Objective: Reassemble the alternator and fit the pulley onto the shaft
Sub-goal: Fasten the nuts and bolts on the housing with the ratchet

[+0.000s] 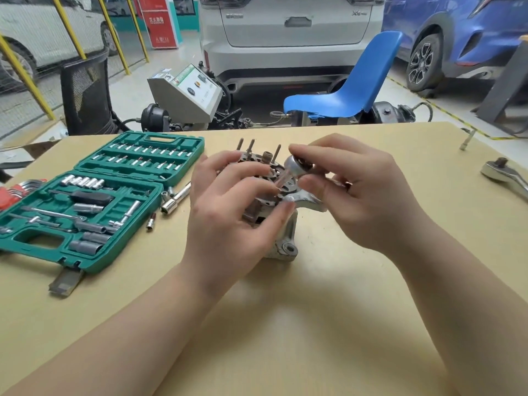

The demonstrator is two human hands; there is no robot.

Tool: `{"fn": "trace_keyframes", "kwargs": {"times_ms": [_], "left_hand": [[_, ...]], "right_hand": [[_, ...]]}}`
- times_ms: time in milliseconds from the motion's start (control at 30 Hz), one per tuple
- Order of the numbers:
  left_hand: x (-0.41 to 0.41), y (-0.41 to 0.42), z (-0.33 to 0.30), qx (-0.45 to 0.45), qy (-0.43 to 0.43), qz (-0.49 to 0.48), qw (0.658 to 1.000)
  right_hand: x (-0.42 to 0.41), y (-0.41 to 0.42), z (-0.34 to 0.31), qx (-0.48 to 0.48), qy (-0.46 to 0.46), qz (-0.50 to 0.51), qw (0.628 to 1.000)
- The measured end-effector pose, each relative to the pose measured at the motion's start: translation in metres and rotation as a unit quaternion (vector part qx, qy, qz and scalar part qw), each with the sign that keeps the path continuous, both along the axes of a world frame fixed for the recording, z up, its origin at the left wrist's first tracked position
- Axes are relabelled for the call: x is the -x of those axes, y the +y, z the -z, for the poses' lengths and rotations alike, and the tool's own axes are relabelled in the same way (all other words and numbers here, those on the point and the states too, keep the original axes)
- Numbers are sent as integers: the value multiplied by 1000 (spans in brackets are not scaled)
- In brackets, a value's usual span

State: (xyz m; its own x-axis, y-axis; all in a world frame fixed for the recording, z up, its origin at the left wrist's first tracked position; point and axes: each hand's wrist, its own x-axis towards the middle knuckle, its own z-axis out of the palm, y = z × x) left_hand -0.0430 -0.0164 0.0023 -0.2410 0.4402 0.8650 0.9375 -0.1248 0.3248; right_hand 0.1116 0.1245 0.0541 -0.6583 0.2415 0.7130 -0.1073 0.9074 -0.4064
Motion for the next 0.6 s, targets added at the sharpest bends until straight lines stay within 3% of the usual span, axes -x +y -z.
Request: {"fn": "trace_keyframes", "kwargs": {"times_ms": [167,600], "left_hand": [[-2,2,4,0,-60,-10,998],[0,0,4,16,-64,1,998]], "right_hand": [[0,-1,0,-17,5,6,1000],[2,-1,8,-54,-18,26,998]]}}
